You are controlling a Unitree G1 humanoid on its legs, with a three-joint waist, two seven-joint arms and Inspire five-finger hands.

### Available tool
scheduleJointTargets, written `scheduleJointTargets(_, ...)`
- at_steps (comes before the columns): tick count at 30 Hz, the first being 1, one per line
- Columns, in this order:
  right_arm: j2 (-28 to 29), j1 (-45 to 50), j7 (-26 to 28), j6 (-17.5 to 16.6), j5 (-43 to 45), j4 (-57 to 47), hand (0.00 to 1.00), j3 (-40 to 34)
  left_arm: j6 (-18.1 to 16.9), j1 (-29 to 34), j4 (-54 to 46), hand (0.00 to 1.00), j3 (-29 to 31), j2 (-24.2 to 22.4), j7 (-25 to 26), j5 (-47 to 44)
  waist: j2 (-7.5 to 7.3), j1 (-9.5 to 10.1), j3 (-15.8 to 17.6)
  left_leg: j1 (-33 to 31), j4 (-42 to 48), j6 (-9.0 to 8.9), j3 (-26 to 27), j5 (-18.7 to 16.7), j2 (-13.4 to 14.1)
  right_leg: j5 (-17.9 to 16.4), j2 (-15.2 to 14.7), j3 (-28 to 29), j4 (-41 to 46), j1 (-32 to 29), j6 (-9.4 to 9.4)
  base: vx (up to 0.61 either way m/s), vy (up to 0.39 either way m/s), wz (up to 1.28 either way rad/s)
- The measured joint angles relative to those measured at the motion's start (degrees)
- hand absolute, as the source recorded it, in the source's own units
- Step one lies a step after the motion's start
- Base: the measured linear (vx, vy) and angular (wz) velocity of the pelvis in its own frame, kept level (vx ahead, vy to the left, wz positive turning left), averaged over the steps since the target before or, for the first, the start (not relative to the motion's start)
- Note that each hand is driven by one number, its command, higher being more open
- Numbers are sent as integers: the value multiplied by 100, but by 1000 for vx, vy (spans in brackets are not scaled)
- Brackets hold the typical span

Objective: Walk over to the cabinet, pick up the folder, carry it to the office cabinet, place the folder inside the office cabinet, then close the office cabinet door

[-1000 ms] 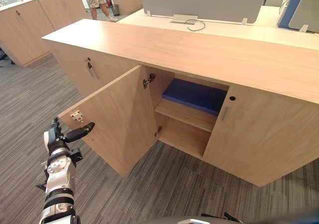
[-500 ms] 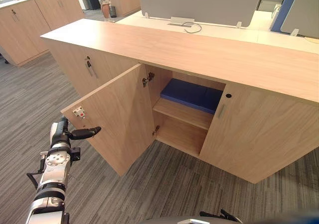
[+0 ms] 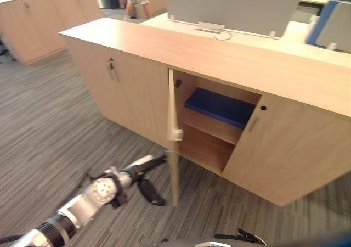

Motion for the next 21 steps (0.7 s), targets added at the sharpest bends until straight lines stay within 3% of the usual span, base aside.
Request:
scheduleJointTargets(2,5,-59,10,-83,-3,-2,100,76,-538,-34,-1168,100,-512,-233,-699,-493,6,-222,-3,85,64,-2,182,-98,-1,22,-66,-360,47,9,-60,33,88,-42)
scheduleJointTargets(4,-23,-46,8,-123,0,0,100,103,-807,-345,-1358,100,-499,-395,-784,-348,17,-267,-18,61,199,5,214,-158,26,-8,-77,-533,24,68,-109,19,27,-14)
scheduleJointTargets(8,-212,-23,8,-143,0,16,100,108,-876,-479,-1157,100,-163,-832,-390,-339,274,-315,-45,63,264,-5,103,-157,80,-93,-40,-803,-69,204,-192,21,-14,14)
scheduleJointTargets(14,-182,11,-25,-131,-2,19,100,111,-926,-347,-775,100,-292,-1284,-385,-478,251,-331,-38,86,319,-68,186,-152,238,-164,163,-801,-337,319,-227,4,-17,-8)
scheduleJointTargets(17,-164,7,-53,-126,-5,41,100,221,-919,367,-16,100,-69,-1866,-497,-1201,206,-345,-16,263,320,-183,546,-198,474,105,550,-533,-960,562,-288,42,-53,-62)
scheduleJointTargets(21,-67,-65,-187,-84,0,176,100,233,-724,1009,2267,100,1136,-3347,-305,-1954,81,-343,-23,310,606,-388,1014,-409,802,342,950,-135,-1562,733,-391,57,-94,-61)
